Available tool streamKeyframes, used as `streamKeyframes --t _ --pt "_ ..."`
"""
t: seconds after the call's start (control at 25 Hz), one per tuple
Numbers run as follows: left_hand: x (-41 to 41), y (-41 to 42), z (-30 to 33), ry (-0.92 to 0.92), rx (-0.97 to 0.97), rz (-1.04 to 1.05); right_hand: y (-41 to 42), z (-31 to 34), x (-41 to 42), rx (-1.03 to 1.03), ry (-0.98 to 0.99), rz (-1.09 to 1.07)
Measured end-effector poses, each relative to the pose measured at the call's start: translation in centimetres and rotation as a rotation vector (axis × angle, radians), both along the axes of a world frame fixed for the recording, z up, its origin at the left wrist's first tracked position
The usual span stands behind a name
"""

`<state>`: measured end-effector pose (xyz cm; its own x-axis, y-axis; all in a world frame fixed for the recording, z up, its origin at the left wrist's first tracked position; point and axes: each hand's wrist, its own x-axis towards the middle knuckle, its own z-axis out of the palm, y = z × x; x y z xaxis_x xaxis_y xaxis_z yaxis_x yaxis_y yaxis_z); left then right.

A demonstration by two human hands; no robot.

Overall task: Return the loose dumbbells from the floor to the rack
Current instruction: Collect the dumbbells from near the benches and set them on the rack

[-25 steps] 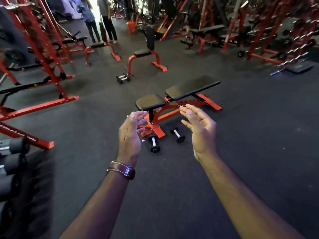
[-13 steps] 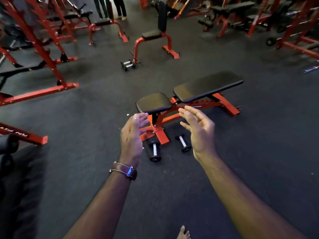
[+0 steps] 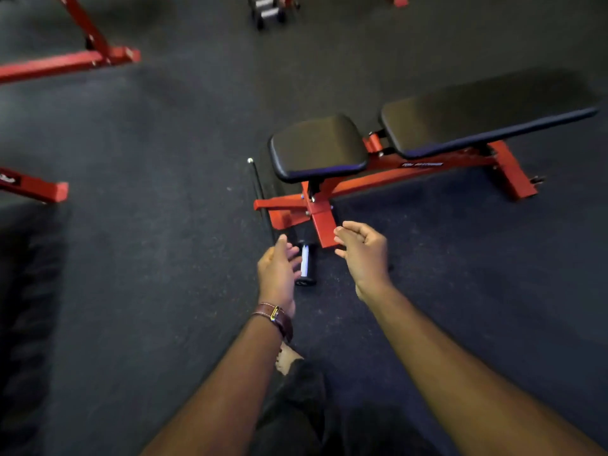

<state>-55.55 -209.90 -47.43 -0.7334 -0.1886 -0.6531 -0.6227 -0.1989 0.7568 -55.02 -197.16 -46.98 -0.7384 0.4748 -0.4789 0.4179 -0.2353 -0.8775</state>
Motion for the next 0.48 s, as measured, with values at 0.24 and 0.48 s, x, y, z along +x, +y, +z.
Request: streamKeyframes --t 0.24,0.48 --pt "-7.0 2.8 -19.7 -0.43 0.117 0.237 0.9 -20.9 -10.5 -0.022 -0.252 0.085" --pt "-10.2 3.3 -40.6 -0.645 0.186 0.419 0.7 -43.7 -16.5 0.033 -0.457 0.203"
